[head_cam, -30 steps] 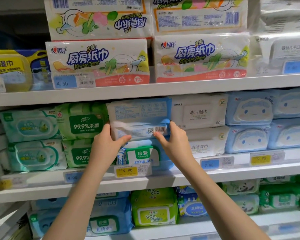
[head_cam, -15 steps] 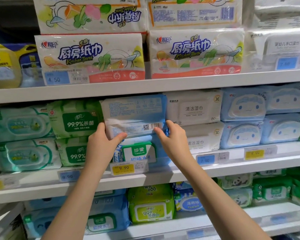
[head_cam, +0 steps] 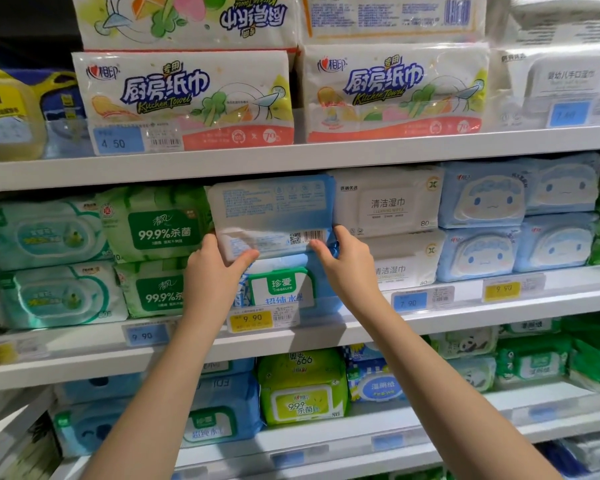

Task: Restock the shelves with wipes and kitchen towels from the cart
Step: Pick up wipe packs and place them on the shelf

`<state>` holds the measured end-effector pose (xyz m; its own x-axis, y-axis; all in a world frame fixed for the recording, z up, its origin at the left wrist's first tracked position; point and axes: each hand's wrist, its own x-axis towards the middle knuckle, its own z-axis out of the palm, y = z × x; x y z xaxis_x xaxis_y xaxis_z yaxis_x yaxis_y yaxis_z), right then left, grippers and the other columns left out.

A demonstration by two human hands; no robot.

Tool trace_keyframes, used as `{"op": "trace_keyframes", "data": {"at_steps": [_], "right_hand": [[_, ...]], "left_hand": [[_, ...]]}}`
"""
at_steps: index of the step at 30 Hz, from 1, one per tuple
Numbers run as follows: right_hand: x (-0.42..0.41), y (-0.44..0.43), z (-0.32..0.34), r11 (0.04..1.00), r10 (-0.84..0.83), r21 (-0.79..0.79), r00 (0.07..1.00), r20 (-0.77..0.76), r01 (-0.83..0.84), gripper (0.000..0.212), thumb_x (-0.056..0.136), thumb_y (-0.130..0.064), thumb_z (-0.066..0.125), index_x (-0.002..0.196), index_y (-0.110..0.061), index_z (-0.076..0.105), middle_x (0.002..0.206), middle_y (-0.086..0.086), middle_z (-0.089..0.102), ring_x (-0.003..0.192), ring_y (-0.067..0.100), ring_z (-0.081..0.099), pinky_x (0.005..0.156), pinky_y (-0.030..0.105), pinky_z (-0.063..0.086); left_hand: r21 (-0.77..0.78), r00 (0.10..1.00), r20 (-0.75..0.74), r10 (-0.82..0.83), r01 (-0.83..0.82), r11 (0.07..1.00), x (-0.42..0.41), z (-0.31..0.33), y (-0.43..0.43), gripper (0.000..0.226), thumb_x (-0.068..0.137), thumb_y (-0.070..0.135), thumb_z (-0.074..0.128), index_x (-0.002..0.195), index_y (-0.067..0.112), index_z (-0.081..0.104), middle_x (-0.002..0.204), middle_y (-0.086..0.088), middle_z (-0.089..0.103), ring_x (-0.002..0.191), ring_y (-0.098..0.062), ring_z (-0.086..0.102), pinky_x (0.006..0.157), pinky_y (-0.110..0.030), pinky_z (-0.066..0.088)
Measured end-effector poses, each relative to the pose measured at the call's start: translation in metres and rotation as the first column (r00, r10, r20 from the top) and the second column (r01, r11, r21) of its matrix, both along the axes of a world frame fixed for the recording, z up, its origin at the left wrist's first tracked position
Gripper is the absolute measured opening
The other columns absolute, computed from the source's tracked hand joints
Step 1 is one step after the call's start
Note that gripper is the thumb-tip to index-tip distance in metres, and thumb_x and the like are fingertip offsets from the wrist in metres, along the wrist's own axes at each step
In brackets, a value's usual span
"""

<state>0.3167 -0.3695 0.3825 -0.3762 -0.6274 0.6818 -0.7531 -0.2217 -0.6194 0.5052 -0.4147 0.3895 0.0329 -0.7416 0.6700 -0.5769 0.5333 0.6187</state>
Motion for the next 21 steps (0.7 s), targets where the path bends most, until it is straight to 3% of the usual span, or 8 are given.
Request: {"op": "trace_keyframes", "data": {"at_steps": [6,11,14,16,19,21], "right_hand": [[0.009,0.003,-0.017,0.997,-0.048,-0.065,0.999,-0.003,0.048,0.034,0.093,-0.026,0.059,0.120,-0.006,0.053,0.116,0.006,0.058,0.100,0.020,0.054,0.076,0.024,0.039],[0.015,0.005,-0.019,0.995,-0.096,-0.014,0.993,-0.072,0.095,0.023,0.096,-0.024,0.052,0.113,-0.008,0.049,0.110,0.007,0.055,0.092,0.026,0.053,0.066,0.031,0.038],[0.019,0.010,-0.022,0.995,-0.102,-0.006,0.992,-0.068,0.102,0.051,0.094,-0.026,0.057,0.139,-0.011,0.037,0.135,0.008,0.051,0.113,0.025,0.051,0.083,0.036,0.047],[0.022,0.015,-0.025,0.995,-0.097,-0.006,0.993,-0.063,0.097,0.067,0.094,-0.025,0.057,0.150,-0.014,0.022,0.148,0.003,0.040,0.127,0.022,0.045,0.094,0.035,0.044],[0.025,0.020,-0.027,0.996,-0.082,0.011,0.992,-0.092,0.083,0.069,0.095,-0.026,0.056,0.152,-0.017,0.019,0.153,-0.002,0.033,0.133,0.021,0.040,0.100,0.037,0.042],[0.025,0.021,-0.025,0.996,-0.084,0.020,0.990,-0.115,0.087,0.069,0.095,-0.027,0.056,0.152,-0.017,0.019,0.153,-0.003,0.033,0.132,0.022,0.040,0.101,0.039,0.044]], "left_hand": [[0.019,0.993,-0.036,-0.114,0.115,0.993,0.005,-0.006,0.000,0.027,0.090,0.034,0.062,0.091,0.011,0.048,0.090,-0.005,0.059,0.082,-0.024,0.058,0.067,-0.038,0.048],[-0.003,0.994,-0.025,-0.109,0.109,0.994,0.003,-0.008,0.001,0.024,0.092,0.033,0.058,0.097,0.011,0.049,0.095,-0.006,0.058,0.090,-0.026,0.055,0.073,-0.039,0.047],[-0.001,0.992,-0.007,-0.124,0.124,0.992,0.004,-0.010,0.002,0.024,0.093,0.031,0.056,0.103,0.010,0.049,0.100,-0.006,0.057,0.095,-0.026,0.054,0.074,-0.037,0.044],[-0.011,0.988,-0.022,-0.152,0.152,0.988,0.006,-0.015,0.005,0.028,0.094,0.029,0.054,0.114,0.009,0.049,0.111,-0.006,0.056,0.102,-0.026,0.054,0.078,-0.035,0.043],[-0.039,0.986,0.001,-0.164,0.164,0.986,0.009,-0.024,0.011,0.051,0.096,0.028,0.051,0.140,0.009,0.035,0.139,-0.006,0.045,0.123,-0.024,0.045,0.097,-0.040,0.042],[-0.023,0.984,0.020,-0.176,0.176,0.984,0.009,-0.029,0.013,0.053,0.096,0.027,0.051,0.143,0.010,0.031,0.143,-0.006,0.041,0.125,-0.024,0.044,0.095,-0.037,0.040]]}}
